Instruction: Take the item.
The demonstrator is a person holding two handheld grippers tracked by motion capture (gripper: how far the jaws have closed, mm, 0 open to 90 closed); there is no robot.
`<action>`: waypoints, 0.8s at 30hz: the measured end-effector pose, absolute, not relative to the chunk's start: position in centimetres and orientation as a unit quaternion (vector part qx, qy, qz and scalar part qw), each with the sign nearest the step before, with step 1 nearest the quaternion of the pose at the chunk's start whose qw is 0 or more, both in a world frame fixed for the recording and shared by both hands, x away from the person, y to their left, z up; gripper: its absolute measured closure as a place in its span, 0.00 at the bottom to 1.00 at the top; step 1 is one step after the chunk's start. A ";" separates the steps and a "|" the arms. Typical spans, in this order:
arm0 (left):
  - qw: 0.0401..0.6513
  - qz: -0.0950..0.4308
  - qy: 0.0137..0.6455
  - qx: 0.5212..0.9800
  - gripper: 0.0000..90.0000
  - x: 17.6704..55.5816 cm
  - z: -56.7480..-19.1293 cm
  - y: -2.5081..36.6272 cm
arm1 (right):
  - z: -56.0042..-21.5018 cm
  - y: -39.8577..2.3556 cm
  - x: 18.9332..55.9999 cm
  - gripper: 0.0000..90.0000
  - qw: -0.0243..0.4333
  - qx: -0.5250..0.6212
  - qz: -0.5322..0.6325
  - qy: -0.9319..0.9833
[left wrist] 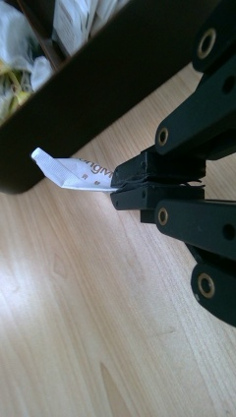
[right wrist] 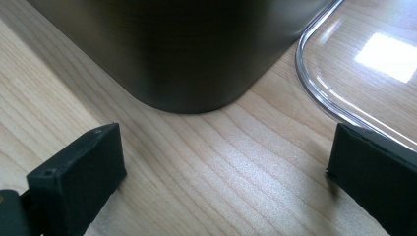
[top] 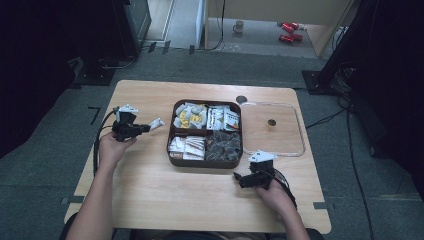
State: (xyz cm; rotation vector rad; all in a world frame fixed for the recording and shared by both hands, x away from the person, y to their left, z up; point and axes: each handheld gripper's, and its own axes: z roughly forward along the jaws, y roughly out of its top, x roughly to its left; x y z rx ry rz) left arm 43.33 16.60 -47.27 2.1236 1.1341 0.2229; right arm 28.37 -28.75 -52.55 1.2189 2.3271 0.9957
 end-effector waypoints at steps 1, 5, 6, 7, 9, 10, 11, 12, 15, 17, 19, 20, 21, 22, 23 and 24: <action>0.351 0.085 0.439 0.823 0.98 43.4 -47.5 16.5 | -52.6 -28.8 28.4 0.00 0.165 0.428 0.349 0.817; 0.355 0.074 0.446 0.818 0.98 43.7 -48.3 16.5 | -52.6 -28.8 28.4 0.00 0.165 0.428 0.350 0.817; 0.356 0.073 0.450 0.816 0.98 43.7 -48.3 16.5 | -52.6 -28.8 28.4 0.00 0.165 0.428 0.350 0.817; 0.356 0.072 0.449 0.816 0.98 43.7 -48.3 16.5 | -52.6 -28.8 28.4 0.00 0.165 0.428 0.349 0.817; 0.356 0.065 0.446 0.819 0.97 43.7 -48.5 16.4 | -52.6 -28.7 28.4 0.00 0.165 0.428 0.350 0.817; 0.350 0.064 0.445 0.822 0.97 43.7 -48.7 16.2 | -52.6 -28.8 28.4 0.00 0.165 0.428 0.350 0.817; 0.346 0.063 0.444 0.824 0.96 43.7 -48.8 16.1 | -52.6 -28.7 28.4 0.00 0.165 0.428 0.350 0.817; 0.343 0.062 0.442 0.826 0.95 43.7 -48.9 16.0 | -52.6 -28.7 28.4 0.00 0.165 0.428 0.350 0.817; 0.343 0.062 0.442 0.827 0.95 43.8 -49.0 15.9 | -52.6 -28.7 28.4 0.00 0.165 0.427 0.350 0.817; 0.345 0.060 0.444 0.825 0.92 43.8 -49.0 15.9 | -52.6 -28.7 28.4 0.00 0.165 0.427 0.350 0.817; 0.346 0.055 0.447 0.823 0.89 43.8 -49.0 16.0 | -52.6 -28.7 28.4 0.00 0.165 0.427 0.350 0.817; 0.348 0.052 0.449 0.821 0.87 43.8 -49.0 16.0 | -52.6 -28.7 28.4 0.00 0.165 0.427 0.350 0.817; 0.351 0.049 0.450 0.820 0.86 43.8 -49.0 16.1 | -52.6 -28.7 28.4 0.00 0.165 0.427 0.350 0.817; 0.353 0.047 0.451 0.818 0.86 43.8 -48.9 16.1 | -52.6 -28.7 28.4 0.00 0.165 0.427 0.350 0.817; 0.355 0.045 0.452 0.817 0.84 43.8 -48.9 16.2 | -52.6 -28.7 28.4 0.00 0.165 0.427 0.350 0.817; 0.358 0.044 0.452 0.816 0.82 43.8 -48.8 16.2 | -52.6 -28.7 28.4 0.00 0.165 0.427 0.350 0.817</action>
